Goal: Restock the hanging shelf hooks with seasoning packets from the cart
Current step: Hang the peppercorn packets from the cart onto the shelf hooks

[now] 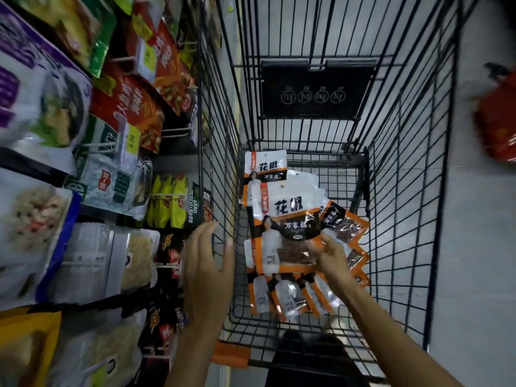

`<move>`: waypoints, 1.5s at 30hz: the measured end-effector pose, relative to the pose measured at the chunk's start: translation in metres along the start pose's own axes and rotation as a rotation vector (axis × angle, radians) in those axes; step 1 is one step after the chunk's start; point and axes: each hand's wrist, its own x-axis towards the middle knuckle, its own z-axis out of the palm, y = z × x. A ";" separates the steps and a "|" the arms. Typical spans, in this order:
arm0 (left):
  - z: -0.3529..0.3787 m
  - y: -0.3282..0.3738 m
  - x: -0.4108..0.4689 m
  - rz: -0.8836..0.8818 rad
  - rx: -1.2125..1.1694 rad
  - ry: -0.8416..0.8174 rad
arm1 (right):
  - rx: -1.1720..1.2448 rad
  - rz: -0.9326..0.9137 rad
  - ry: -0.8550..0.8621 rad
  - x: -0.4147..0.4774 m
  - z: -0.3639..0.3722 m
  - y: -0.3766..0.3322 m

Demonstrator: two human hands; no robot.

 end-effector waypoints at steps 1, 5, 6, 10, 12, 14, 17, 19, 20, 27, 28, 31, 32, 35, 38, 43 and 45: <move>0.007 0.010 0.001 -0.086 -0.082 -0.078 | 0.085 0.018 -0.058 -0.009 -0.008 -0.008; 0.039 0.028 0.010 -0.441 -0.477 -0.467 | 0.283 0.081 -0.259 -0.029 -0.025 -0.019; 0.046 0.028 0.010 -0.524 -0.558 -0.504 | 0.299 0.108 -0.291 -0.030 -0.025 -0.017; 0.075 0.011 0.010 -0.744 -0.682 -0.546 | 0.230 0.112 -0.295 -0.015 -0.030 -0.005; 0.087 0.006 0.010 -0.767 -0.699 -0.534 | 0.143 0.085 -0.137 0.003 -0.034 0.007; 0.097 0.000 0.012 -0.781 -0.690 -0.481 | -0.055 0.069 0.188 0.026 -0.042 0.023; 0.107 -0.011 0.013 -0.823 -0.589 -0.430 | -0.507 0.018 0.436 0.068 -0.056 0.041; 0.114 -0.024 0.011 -0.850 -0.453 -0.422 | -0.710 -0.076 0.388 0.099 -0.062 0.043; 0.118 -0.033 0.010 -0.856 -0.445 -0.408 | -0.818 -0.103 0.356 0.113 -0.063 0.043; 0.124 -0.047 0.004 -0.861 -0.597 -0.422 | -1.300 0.036 0.198 0.162 -0.066 0.047; 0.123 -0.049 0.003 -0.851 -0.604 -0.433 | -1.335 0.041 0.220 0.161 -0.065 0.046; 0.120 -0.049 0.002 -0.838 -0.602 -0.440 | -1.358 0.085 0.267 0.157 -0.064 0.038; 0.120 -0.049 0.002 -0.836 -0.607 -0.436 | -1.344 0.098 0.268 0.154 -0.064 0.034; 0.115 -0.045 0.000 -0.825 -0.636 -0.421 | -1.115 0.141 0.266 0.144 -0.064 0.025; 0.104 -0.037 -0.002 -0.811 -0.652 -0.434 | -0.863 0.195 0.251 0.123 -0.064 0.016; 0.075 -0.016 -0.008 -0.840 -0.681 -0.412 | -0.790 0.160 0.386 0.066 -0.071 -0.007; 0.057 -0.006 -0.011 -0.822 -0.692 -0.400 | -0.750 0.075 0.422 0.038 -0.072 -0.022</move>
